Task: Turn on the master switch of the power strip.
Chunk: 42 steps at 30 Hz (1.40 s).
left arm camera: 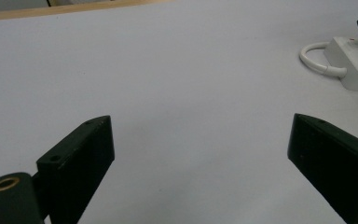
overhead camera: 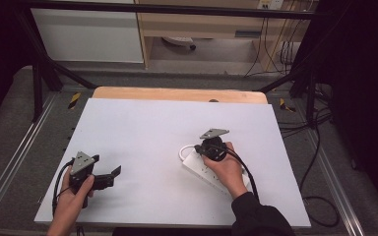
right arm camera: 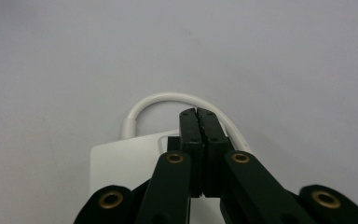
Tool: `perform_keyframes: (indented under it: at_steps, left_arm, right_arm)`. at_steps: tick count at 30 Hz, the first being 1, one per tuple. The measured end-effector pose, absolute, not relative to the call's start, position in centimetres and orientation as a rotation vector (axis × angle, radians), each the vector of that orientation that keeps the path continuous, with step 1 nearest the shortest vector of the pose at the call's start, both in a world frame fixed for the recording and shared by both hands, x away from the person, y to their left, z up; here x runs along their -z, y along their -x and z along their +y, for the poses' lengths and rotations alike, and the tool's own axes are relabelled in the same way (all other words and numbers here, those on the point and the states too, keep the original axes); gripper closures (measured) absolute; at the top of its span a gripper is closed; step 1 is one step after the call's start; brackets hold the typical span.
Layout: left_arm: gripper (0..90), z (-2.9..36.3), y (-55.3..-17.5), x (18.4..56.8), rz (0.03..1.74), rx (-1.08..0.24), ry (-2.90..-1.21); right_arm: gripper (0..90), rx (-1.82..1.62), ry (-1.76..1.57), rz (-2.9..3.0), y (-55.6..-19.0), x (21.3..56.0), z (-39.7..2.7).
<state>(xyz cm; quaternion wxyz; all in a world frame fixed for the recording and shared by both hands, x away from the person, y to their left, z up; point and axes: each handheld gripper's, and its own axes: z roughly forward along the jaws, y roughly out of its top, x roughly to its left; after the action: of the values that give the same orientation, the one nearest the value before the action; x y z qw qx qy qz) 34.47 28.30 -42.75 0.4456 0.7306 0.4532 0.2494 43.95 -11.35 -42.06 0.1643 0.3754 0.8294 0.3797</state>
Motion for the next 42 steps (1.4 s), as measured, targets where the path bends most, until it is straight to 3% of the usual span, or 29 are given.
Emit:
perform_keyframes:
  at_steps: [42]
  left_arm:
    - [7.1,28.17,-34.48,42.83,1.116,-0.612,-1.824]
  right_arm:
    - [90.0,-1.022,-1.058,2.377,-44.09,42.73,-10.83]
